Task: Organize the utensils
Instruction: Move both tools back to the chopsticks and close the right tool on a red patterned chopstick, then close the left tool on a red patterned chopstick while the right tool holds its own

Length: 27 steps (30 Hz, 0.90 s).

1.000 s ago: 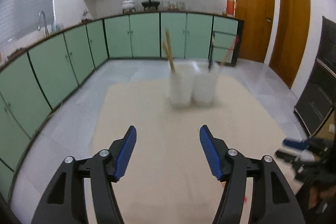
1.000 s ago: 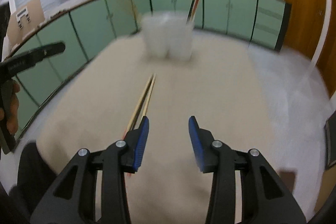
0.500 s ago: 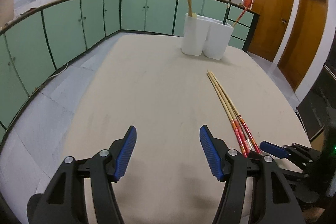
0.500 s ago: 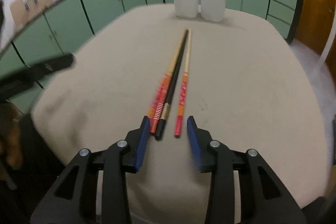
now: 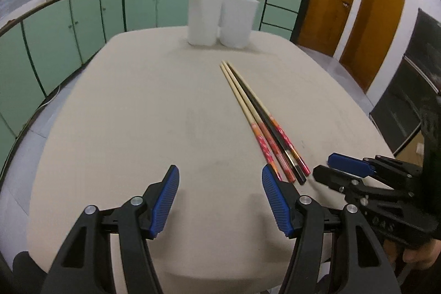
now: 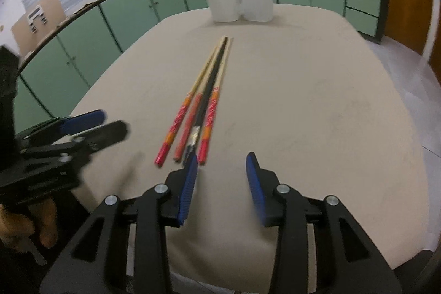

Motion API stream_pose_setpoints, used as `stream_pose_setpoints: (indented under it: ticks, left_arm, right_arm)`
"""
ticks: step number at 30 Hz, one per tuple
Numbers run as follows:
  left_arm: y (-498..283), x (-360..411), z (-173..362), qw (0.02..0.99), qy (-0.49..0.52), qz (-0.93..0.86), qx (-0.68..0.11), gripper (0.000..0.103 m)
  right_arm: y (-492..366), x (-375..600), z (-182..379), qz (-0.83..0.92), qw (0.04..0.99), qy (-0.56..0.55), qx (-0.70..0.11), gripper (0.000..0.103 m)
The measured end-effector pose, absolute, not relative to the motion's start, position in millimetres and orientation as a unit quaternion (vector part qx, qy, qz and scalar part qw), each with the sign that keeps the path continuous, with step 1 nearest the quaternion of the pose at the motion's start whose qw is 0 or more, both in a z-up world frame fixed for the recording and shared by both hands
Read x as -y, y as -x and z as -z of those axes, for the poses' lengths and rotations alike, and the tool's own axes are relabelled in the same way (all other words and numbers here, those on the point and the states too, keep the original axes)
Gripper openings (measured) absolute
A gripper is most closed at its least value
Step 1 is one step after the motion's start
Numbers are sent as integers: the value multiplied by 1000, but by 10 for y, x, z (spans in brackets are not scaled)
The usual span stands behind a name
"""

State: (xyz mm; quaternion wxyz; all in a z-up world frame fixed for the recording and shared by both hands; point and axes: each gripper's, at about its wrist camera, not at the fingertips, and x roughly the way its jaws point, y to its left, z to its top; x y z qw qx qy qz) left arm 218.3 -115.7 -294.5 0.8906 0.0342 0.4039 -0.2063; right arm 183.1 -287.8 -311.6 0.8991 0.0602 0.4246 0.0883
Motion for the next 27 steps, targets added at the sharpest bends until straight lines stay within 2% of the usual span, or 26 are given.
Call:
stream_pose_setpoints:
  ticks: [5, 7, 9, 10, 13, 15, 17, 20, 27]
  left_arm:
    - [-2221, 1120, 2983, 891, -33, 194, -408, 62]
    - [-2227, 1095, 2988, 893, -33, 188, -408, 62]
    - [-2237, 1080, 2996, 892, -30, 186, -411, 62]
    - [-2247, 1085, 2990, 892, -30, 185, -411, 62]
    - [-2239, 1111, 2988, 890, -30, 191, -412, 61]
    - [-2212, 1167, 2997, 888, -31, 201, -413, 61]
    - [-2181, 1232, 3011, 885, -33, 211, -413, 61]
    - [-2155, 1297, 3041, 883, -39, 218, -415, 61]
    - [-2137, 1470, 3106, 882, -55, 217, -416, 61]
  right_arm:
    - [-1835, 2812, 3146, -85, 904, -30, -418, 34]
    - [-1871, 2839, 3148, -79, 906, -19, -415, 28]
    - [-1917, 2897, 3144, -78, 906, -25, -415, 15]
    - [-1925, 2945, 3146, -72, 907, -25, -414, 12]
    - [-1912, 3066, 3157, -69, 908, -39, -411, 12]
    - [-1895, 3065, 3149, -77, 910, -39, -406, 17]
    - [-1920, 3049, 3163, -79, 911, -30, -404, 16]
    - [-1956, 3086, 3184, -74, 912, -27, -403, 5]
    - [-1867, 3349, 3201, -30, 915, -54, -399, 5]
